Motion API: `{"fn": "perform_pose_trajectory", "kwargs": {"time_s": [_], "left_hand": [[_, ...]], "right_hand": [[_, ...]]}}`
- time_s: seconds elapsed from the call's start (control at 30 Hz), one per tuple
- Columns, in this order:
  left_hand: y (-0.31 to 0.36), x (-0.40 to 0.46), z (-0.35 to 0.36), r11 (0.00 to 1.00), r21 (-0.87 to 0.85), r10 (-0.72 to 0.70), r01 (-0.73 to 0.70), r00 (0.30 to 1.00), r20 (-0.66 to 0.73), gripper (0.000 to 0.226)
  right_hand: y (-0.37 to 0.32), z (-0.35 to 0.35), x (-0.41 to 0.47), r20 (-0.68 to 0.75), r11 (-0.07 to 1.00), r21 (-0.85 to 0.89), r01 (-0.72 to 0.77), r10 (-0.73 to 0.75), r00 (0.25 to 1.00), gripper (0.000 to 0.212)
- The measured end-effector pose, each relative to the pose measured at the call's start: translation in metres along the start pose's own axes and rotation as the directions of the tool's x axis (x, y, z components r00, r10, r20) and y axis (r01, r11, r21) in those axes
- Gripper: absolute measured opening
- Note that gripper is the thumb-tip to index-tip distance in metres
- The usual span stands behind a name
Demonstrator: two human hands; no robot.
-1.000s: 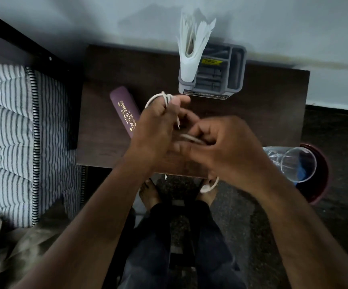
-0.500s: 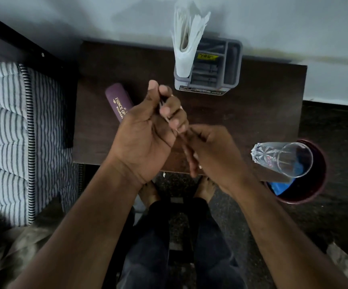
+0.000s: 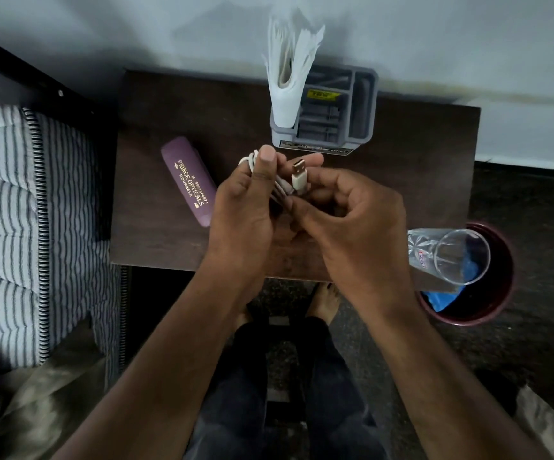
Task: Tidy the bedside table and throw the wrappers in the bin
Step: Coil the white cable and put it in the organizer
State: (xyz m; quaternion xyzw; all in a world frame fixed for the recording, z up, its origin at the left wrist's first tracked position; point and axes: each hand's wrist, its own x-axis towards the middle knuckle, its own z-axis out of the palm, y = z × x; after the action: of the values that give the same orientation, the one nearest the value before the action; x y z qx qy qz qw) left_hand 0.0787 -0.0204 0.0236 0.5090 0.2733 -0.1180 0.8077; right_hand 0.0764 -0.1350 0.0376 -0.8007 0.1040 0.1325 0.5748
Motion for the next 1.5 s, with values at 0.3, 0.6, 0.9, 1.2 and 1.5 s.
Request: {"fn": "perform_pose_trajectory", "kwargs": {"time_s": [0.3, 0.6, 0.9, 1.2, 1.5], "left_hand": [[-0.010, -0.003, 0.014, 1.000, -0.006, -0.030, 0.030, 0.999, -0.030, 0.039], [-0.013, 0.013, 0.035, 0.959, 0.193, -0.226, 0.209, 0.971, 0.072, 0.029], [0.007, 0.029, 0.069, 0.832, 0.545, -0.163, 0.107, 0.985, 0.054, 0.024], [-0.012, 0.063, 0.071, 0.746, 0.664, 0.252, -0.045, 0.942, -0.220, 0.023], [-0.028, 0.109, 0.092, 0.534, 0.835, 0.385, -0.133, 0.918, -0.100, 0.027]], "right_hand": [[0.016, 0.008, -0.004, 0.001, 0.858, -0.436, 0.273, -0.303, 0.953, 0.036], [0.027, -0.032, 0.027, -0.182, 0.972, -0.228, -0.065, 0.023, 0.983, 0.018], [0.039, -0.042, 0.057, -0.288, 0.974, -0.091, -0.210, 0.176, 0.941, 0.024], [0.032, -0.040, 0.091, -0.379, 0.984, 0.100, -0.147, 0.174, 0.909, 0.011], [0.043, -0.047, 0.132, -0.351, 0.820, 0.523, -0.233, 0.456, 0.818, 0.009]]}}
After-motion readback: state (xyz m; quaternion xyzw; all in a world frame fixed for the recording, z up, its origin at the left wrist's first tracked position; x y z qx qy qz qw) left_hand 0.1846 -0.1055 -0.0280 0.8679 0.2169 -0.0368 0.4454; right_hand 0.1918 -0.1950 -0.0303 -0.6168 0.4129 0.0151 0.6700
